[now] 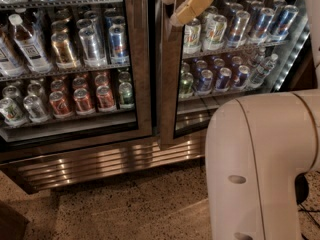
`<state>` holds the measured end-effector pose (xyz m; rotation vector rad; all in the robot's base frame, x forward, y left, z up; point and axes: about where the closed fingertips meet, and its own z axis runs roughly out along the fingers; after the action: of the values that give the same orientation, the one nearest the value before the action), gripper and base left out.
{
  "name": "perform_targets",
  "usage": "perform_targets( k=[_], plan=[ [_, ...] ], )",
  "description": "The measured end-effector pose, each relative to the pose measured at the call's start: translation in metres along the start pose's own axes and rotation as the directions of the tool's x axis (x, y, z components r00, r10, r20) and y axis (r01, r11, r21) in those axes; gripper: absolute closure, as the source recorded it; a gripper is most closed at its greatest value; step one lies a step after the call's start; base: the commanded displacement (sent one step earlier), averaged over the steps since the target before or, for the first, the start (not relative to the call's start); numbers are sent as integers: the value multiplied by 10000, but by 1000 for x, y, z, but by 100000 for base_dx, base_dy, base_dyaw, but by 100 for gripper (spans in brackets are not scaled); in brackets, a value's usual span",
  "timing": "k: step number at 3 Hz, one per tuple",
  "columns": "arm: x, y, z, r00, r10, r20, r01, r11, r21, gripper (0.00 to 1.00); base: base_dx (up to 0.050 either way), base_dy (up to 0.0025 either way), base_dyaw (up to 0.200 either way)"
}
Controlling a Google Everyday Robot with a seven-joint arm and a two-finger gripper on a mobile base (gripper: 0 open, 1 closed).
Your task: Open right fridge door
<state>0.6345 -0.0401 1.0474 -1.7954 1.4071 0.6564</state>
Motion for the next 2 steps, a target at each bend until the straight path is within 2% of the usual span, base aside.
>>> perform_targets(
  k=[1, 2],
  plan=[
    [0, 0, 0, 10000, -1, -1, 1, 10000, 4, 4, 0, 0, 0],
    [-5, -3, -11, 9999, -117, -118, 122, 9991, 399, 0, 0, 0, 0]
  ],
)
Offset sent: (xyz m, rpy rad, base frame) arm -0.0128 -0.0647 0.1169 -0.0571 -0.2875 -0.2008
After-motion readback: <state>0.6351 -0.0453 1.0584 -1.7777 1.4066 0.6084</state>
